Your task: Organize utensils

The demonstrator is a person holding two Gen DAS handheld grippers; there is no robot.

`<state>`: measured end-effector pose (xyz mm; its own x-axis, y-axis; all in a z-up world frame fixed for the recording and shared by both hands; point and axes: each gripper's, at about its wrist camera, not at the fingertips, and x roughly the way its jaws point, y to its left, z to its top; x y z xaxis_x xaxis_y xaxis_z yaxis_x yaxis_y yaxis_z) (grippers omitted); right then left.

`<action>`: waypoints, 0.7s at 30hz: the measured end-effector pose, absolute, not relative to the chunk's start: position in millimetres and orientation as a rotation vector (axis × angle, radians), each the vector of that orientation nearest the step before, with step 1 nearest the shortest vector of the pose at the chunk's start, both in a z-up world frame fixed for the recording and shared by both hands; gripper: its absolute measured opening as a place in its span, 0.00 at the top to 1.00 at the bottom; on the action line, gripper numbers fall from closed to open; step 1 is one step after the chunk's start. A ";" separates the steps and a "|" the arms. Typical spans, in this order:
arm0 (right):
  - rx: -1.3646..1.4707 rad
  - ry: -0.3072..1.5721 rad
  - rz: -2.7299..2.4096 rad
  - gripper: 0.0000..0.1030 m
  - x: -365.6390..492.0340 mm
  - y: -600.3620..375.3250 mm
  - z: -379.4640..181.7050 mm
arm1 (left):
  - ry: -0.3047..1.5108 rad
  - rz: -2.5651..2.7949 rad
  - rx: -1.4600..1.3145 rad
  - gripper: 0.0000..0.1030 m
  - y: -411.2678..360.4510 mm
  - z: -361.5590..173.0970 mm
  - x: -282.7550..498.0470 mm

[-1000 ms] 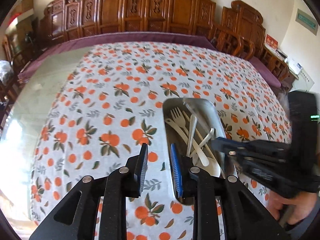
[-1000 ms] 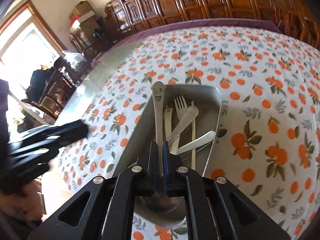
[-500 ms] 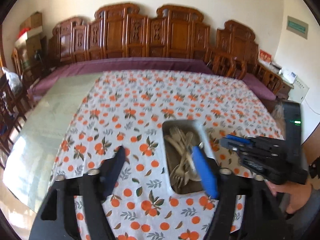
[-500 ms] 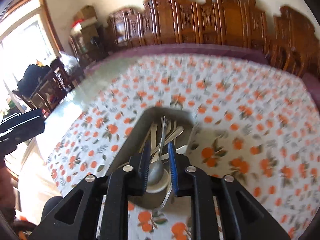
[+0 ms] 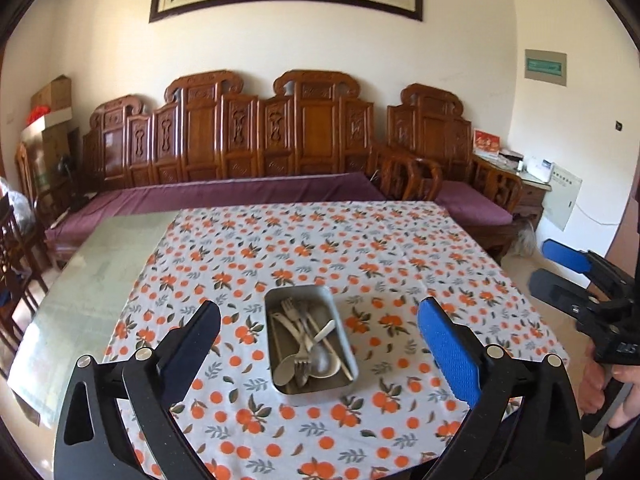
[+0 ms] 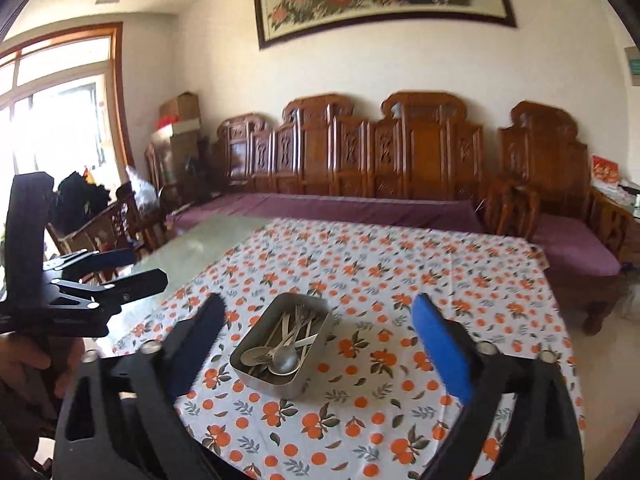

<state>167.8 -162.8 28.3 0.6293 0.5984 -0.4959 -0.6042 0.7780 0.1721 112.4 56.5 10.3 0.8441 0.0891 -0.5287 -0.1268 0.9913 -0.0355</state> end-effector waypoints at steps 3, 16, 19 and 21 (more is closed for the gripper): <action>-0.010 0.549 0.677 0.02 154.9 -176.6 37.8 | 0.534 0.089 -0.068 0.08 44.9 18.1 102.7; 0.003 0.522 0.677 0.02 136.8 -188.6 51.3 | 0.492 0.041 -0.041 0.08 18.8 30.6 84.4; 0.001 0.519 0.677 0.02 136.5 -188.9 52.1 | 0.493 0.043 -0.035 0.08 18.0 30.2 82.6; 0.001 0.519 0.675 0.02 137.3 -188.8 52.5 | 0.496 0.043 -0.035 0.08 17.7 29.7 82.0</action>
<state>137.3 -188.8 52.5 0.6590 0.5962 -0.4585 -0.5959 0.7858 0.1655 82.0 17.7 29.7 0.8787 0.0327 -0.4762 -0.0497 0.9985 -0.0231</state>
